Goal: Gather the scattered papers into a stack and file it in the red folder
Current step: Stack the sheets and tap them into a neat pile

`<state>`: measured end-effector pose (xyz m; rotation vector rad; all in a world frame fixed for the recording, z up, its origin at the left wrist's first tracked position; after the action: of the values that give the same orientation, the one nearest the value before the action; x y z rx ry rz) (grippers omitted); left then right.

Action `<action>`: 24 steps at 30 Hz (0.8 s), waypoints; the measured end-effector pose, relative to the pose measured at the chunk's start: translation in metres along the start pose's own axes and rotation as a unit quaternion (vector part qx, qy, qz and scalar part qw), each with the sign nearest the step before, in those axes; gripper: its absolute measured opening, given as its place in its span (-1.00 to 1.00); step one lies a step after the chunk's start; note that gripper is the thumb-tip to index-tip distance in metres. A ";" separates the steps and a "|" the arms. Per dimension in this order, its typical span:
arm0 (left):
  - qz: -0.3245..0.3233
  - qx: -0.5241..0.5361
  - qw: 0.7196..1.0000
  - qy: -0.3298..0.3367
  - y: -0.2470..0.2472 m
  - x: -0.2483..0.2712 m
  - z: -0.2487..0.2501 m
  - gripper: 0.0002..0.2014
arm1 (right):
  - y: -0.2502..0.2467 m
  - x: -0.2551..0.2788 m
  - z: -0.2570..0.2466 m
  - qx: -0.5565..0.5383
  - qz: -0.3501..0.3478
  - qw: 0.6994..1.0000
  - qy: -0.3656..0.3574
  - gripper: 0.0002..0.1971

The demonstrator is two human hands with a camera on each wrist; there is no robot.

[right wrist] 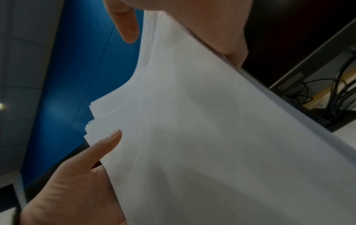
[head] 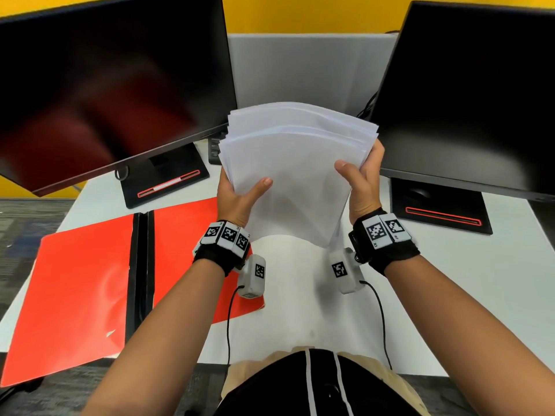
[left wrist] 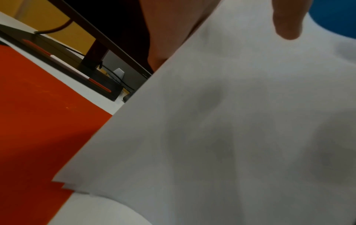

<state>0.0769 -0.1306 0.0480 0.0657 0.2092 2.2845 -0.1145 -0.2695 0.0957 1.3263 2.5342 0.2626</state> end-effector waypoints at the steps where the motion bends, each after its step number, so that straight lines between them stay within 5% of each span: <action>1: 0.005 0.001 1.000 0.004 0.000 0.001 0.002 -0.30 | 0.001 0.001 -0.001 -0.008 0.005 1.000 -0.005 -0.21; 6: 0.027 0.023 0.998 0.054 -0.002 0.004 0.026 -0.39 | -0.009 -0.007 -0.015 -0.016 0.095 0.995 0.001 -0.54; 14: 0.124 0.023 0.988 0.091 -0.013 -0.006 0.060 -0.53 | -0.023 -0.019 -0.017 0.084 0.194 0.977 0.023 -0.76; 19: 0.196 0.015 0.980 0.032 -0.015 -0.010 0.061 -0.53 | -0.022 -0.014 -0.034 0.175 0.195 0.964 -0.044 -0.80; 24: 0.218 -0.005 0.976 -0.001 -0.017 -0.010 0.059 -0.71 | -0.009 -0.008 -0.036 0.147 0.141 0.976 -0.070 -0.68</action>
<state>0.1031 -0.1199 0.1039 0.1185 0.1955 2.7224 -0.1286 -0.2828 0.1283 1.7495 2.3287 -0.1574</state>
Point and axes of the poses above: each hand's wrist, its own x-axis away from the middle knuckle, its own y-axis out of the palm, z = x × y, the point moved 10 cm from there along -x, towards the middle knuckle, and after that the axes turned 9 degrees about -z, right-handed, at the moved point
